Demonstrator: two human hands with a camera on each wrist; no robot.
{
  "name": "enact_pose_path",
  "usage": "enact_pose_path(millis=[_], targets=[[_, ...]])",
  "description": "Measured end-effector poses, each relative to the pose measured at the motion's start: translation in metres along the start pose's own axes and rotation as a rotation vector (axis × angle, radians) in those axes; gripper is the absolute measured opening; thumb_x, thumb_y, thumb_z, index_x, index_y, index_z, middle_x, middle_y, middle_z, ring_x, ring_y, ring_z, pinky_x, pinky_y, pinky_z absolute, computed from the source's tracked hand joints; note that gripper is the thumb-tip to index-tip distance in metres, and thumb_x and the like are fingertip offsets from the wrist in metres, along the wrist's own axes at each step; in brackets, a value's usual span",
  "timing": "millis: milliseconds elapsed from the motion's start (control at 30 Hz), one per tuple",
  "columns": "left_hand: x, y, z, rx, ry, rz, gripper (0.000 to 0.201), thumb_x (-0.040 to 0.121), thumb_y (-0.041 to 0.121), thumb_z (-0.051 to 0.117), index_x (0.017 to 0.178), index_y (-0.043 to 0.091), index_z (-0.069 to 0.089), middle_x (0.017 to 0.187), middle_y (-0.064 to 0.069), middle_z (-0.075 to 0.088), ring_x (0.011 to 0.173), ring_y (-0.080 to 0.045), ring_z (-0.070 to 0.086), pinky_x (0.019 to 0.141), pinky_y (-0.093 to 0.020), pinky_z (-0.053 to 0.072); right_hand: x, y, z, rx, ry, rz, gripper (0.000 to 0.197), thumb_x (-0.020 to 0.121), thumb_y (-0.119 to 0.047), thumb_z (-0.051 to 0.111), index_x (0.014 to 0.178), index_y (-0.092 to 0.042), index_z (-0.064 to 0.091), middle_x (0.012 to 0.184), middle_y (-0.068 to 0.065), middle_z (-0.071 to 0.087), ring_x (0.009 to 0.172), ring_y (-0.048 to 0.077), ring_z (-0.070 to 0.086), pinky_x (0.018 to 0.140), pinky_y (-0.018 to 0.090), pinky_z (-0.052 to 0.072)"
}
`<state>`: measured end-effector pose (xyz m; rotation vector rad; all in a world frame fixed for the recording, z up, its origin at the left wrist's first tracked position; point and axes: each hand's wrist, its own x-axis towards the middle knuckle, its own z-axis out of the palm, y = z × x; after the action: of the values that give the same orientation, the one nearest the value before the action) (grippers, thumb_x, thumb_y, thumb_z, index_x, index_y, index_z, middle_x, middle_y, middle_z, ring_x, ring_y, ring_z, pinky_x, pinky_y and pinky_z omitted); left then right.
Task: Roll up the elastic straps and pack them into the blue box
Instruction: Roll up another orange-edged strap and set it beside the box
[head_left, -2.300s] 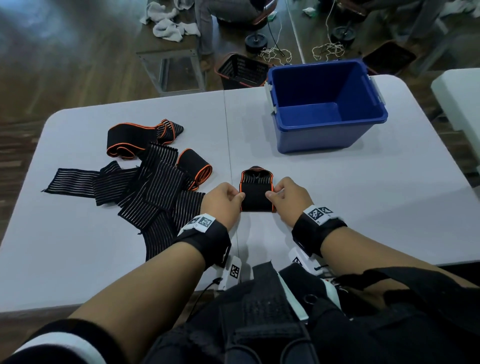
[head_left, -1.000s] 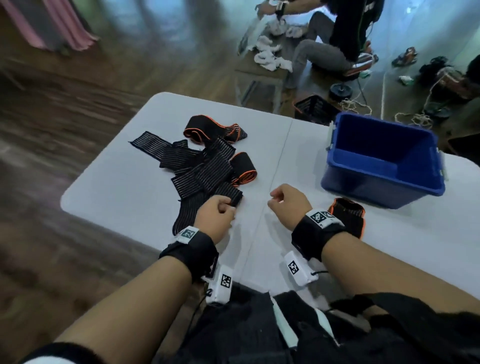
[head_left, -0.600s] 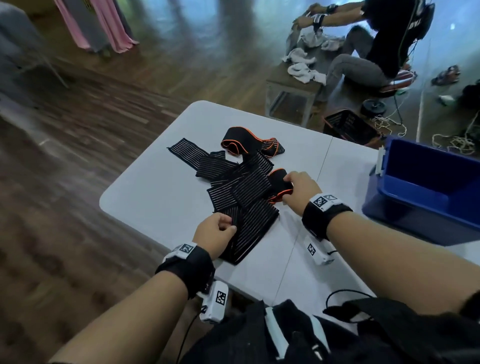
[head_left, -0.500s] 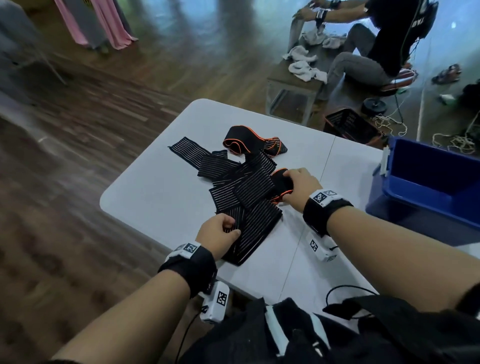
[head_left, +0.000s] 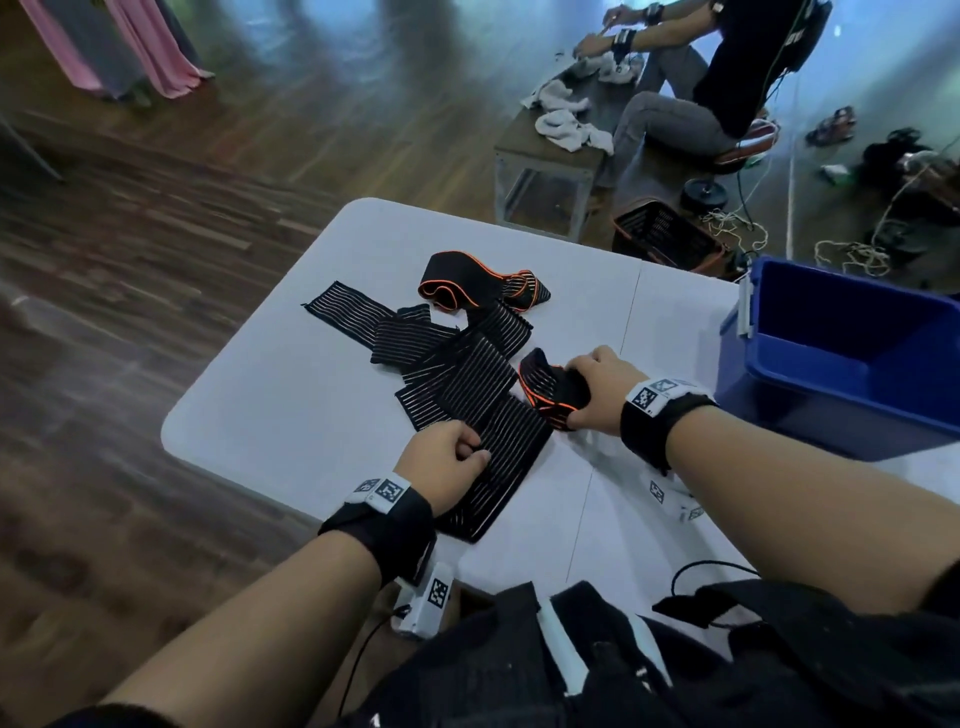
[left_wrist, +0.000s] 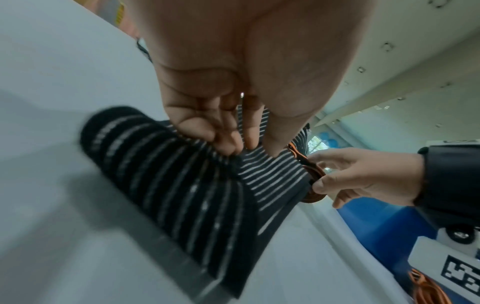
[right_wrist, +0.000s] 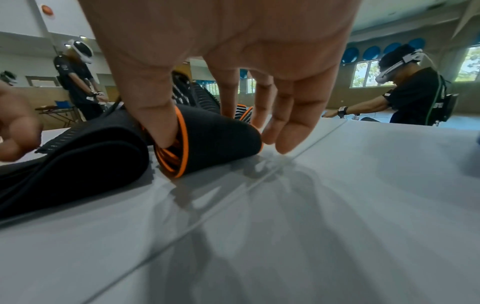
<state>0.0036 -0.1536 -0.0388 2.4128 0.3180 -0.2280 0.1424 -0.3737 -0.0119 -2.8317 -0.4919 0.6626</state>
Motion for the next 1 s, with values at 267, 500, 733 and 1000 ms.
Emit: enact_pose_path(millis=[267, 500, 733, 1000], targets=[[0.027, 0.061, 0.018, -0.117, -0.045, 0.115, 0.036, 0.090, 0.041, 0.068, 0.119, 0.020, 0.063, 0.099, 0.005, 0.069, 0.096, -0.013, 0.063, 0.087, -0.027, 0.047, -0.036, 0.029, -0.001, 0.302, 0.121, 0.100, 0.094, 0.055, -0.044, 0.089, 0.136, -0.022, 0.048, 0.129, 0.001, 0.054, 0.113, 0.022, 0.057, 0.099, 0.035, 0.047], [0.062, 0.092, 0.038, -0.486, -0.083, -0.043, 0.044, 0.069, 0.044, 0.075, 0.106, 0.022, 0.068, 0.089, -0.004, 0.072, 0.083, -0.025, 0.074, 0.082, -0.051, 0.061, -0.070, 0.025, -0.001, 0.269, 0.181, 0.030, 0.069, 0.070, -0.043, 0.082, 0.130, -0.023, 0.055, 0.130, 0.004, 0.056, 0.117, 0.026, 0.055, 0.100, 0.040, 0.046], [0.074, 0.160, -0.019, -0.522, -0.179, 0.335, 0.028, 0.072, 0.004, 0.081, 0.089, 0.026, 0.074, 0.088, 0.001, 0.076, 0.075, -0.006, 0.069, 0.078, -0.029, 0.055, -0.069, 0.025, -0.035, 0.461, 0.407, 0.000, 0.070, 0.081, -0.034, 0.075, 0.142, -0.023, 0.044, 0.138, -0.003, 0.055, 0.120, 0.016, 0.056, 0.099, 0.029, 0.045], [0.084, 0.233, -0.099, -0.626, -0.235, 0.463, 0.032, 0.081, -0.008, 0.066, 0.102, 0.014, 0.075, 0.090, -0.008, 0.075, 0.077, -0.017, 0.071, 0.068, -0.028, 0.057, -0.070, 0.021, -0.130, 0.596, 0.742, -0.167, 0.036, 0.080, -0.021, 0.077, 0.114, -0.027, 0.068, 0.107, -0.007, 0.067, 0.095, 0.007, 0.066, 0.087, 0.021, 0.053]])
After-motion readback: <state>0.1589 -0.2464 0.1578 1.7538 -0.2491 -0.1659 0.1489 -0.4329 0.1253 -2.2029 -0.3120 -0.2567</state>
